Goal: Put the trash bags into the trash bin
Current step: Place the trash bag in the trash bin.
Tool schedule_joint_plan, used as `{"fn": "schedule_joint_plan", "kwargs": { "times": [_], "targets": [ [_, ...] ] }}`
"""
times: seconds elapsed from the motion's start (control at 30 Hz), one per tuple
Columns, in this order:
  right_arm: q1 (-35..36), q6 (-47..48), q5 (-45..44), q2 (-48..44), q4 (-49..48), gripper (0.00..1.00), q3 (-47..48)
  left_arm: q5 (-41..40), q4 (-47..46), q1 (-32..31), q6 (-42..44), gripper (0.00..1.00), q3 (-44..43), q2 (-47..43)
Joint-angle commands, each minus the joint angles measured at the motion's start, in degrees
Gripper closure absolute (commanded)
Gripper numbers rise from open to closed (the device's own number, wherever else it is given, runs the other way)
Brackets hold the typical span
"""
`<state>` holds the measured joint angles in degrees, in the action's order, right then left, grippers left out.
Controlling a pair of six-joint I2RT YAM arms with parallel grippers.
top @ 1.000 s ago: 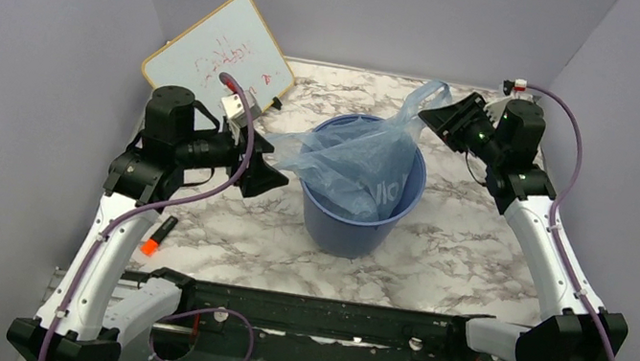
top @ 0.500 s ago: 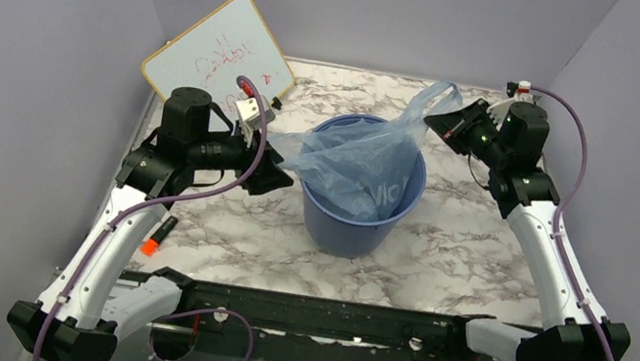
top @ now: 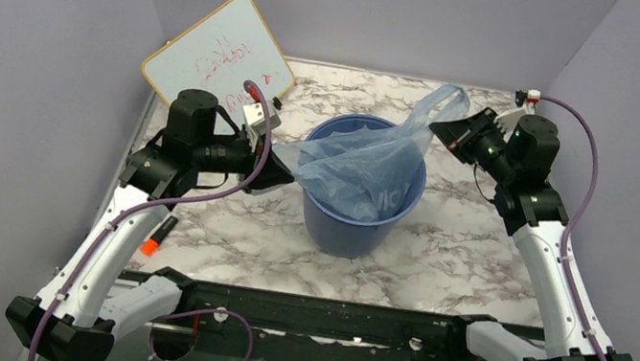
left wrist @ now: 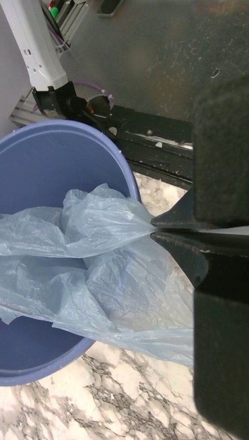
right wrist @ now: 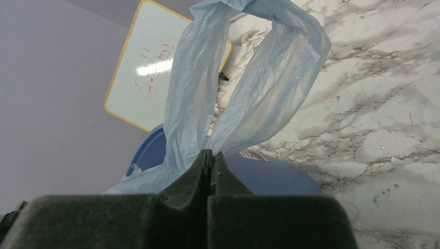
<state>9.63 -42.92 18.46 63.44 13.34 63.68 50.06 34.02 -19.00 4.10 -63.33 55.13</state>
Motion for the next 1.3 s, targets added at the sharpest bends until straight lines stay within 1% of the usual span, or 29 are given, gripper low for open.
{"fn": "schedule_joint_plan", "kwargs": {
  "times": [0.0,0.17,0.27,0.4,0.53,0.7,0.8,0.97,1.07,1.1,1.17,1.27],
  "targets": [
    [-0.23,3.02,-3.67,-5.07,3.37,1.0,-2.31,6.08,-0.02,-0.24,0.74,1.0,1.26,-2.25],
    [-0.3,5.85,-2.47,-8.81,6.36,0.99,-5.01,13.49,-0.01,-0.24,-0.07,1.0,3.07,-3.85],
    [-0.31,7.39,-3.33,-9.95,10.34,0.99,-4.69,18.18,-0.01,-0.33,-0.43,1.0,4.2,-4.7],
    [-0.29,8.72,-2.69,-12.97,13.26,0.98,-5.84,21.81,0.03,-0.48,-1.19,1.0,4.77,-5.17],
    [-0.3,10.38,-2.19,-16.29,16.58,0.99,-6.88,23.55,0.02,-1.0,-1.2,1.0,5.48,-5.61],
    [-0.3,12.17,-1.84,-19.09,19.87,0.99,-7.34,23.1,-0.01,-2.72,-2.52,1.0,6.7,-5.23],
    [-0.27,12.52,-0.14,-20.33,20.82,0.99,-7.07,21.58,-0.07,-4.15,-2.5,1.0,6.51,-5.09],
    [-0.3,15.1,5.45,-22.06,23.06,0.99,-8.03,20.29,-0.09,-6.66,-2.47,1.0,7.4,-4.82],
    [-0.31,18.32,9.2,-21.73,24.95,0.99,-9.68,17.57,-0.18,-8.7,-3.02,1.0,9.51,-4.47],
    [-0.31,19.03,9.45,-21.36,25.86,0.99,-10.27,15.73,-0.51,-9.47,-3.75,1.0,9.91,-4.3],
    [-0.31,19.69,9.13,-20.84,26.6,0.99,-11.65,14.92,-0.57,-10.52,-3.84,1.0,9.98,-3.45],
    [-0.3,19.28,5.9,-20.03,25.89,0.99,-13.79,12.45,-0.58,-11.73,-3.89,1.0,9.68,-2.38]
  ]
}}
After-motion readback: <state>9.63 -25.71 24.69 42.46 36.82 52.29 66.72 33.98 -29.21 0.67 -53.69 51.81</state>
